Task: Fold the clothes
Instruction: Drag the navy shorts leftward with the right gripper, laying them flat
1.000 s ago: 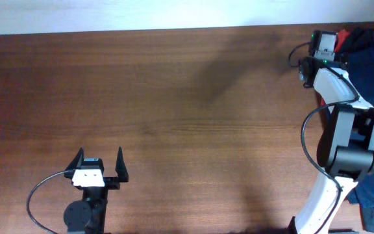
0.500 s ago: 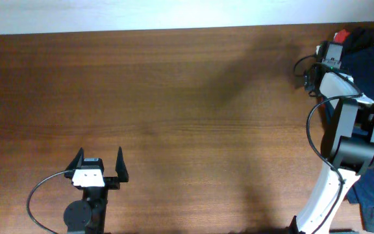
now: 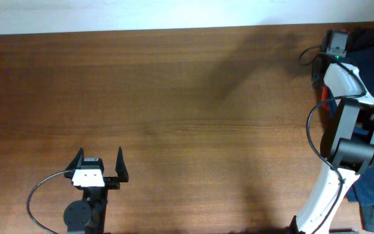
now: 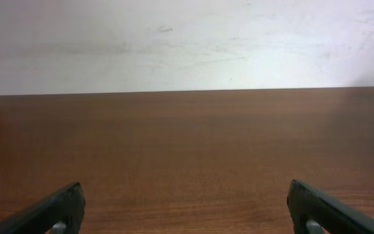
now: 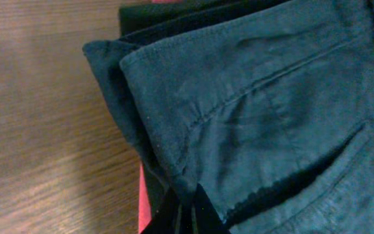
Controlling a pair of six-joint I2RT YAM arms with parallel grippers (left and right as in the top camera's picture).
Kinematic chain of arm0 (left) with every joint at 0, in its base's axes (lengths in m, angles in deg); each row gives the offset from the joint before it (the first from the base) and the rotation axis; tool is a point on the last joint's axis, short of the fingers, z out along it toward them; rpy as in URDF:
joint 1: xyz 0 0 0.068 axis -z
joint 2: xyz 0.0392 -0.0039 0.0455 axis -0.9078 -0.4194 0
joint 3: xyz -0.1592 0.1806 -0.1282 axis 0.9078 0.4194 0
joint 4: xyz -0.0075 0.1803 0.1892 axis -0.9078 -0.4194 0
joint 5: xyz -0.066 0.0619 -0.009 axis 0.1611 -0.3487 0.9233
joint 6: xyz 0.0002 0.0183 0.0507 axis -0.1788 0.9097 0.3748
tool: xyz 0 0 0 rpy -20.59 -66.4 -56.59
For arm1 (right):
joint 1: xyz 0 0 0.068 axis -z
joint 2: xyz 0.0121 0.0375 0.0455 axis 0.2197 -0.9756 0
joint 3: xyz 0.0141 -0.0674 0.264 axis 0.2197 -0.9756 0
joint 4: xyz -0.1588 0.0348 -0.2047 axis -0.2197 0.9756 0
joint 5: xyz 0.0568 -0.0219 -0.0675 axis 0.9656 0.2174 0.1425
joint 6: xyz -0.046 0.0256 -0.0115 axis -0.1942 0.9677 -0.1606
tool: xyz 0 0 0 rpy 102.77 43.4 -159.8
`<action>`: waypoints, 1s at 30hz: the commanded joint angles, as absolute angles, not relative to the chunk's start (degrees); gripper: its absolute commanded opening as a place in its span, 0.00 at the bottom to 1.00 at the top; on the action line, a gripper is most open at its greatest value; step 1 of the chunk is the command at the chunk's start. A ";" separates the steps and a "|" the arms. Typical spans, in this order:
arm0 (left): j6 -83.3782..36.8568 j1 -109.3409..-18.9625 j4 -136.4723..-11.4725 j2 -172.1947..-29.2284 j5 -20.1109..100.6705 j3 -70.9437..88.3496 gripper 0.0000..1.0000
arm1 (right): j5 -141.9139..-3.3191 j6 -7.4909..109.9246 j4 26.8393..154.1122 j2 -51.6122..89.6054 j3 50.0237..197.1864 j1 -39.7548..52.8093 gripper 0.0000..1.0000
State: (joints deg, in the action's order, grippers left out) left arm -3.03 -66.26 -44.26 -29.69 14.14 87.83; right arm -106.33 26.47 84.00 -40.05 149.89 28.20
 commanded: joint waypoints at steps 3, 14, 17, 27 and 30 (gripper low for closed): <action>-1.94 -66.50 -44.37 -29.47 14.34 88.07 0.99 | -108.60 30.37 85.20 -34.54 153.10 28.53 0.04; -1.94 -66.50 -44.39 -29.47 14.34 88.07 0.99 | -97.50 36.57 95.34 -20.64 153.10 24.57 0.04; -1.94 -66.50 -44.39 -29.47 14.34 88.07 0.99 | -79.91 36.59 97.94 -19.20 153.10 19.96 0.04; -1.94 -66.50 -44.37 -29.45 14.34 88.07 0.99 | -64.65 39.30 96.15 -21.21 153.01 -15.34 0.04; -1.94 -66.50 -44.39 -29.47 14.34 88.07 0.99 | -66.33 40.11 94.20 -21.67 153.01 -22.79 0.04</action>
State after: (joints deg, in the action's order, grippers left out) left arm -3.03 -66.26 -44.26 -29.69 14.14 87.83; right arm -66.16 38.91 95.30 -22.04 151.22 -19.32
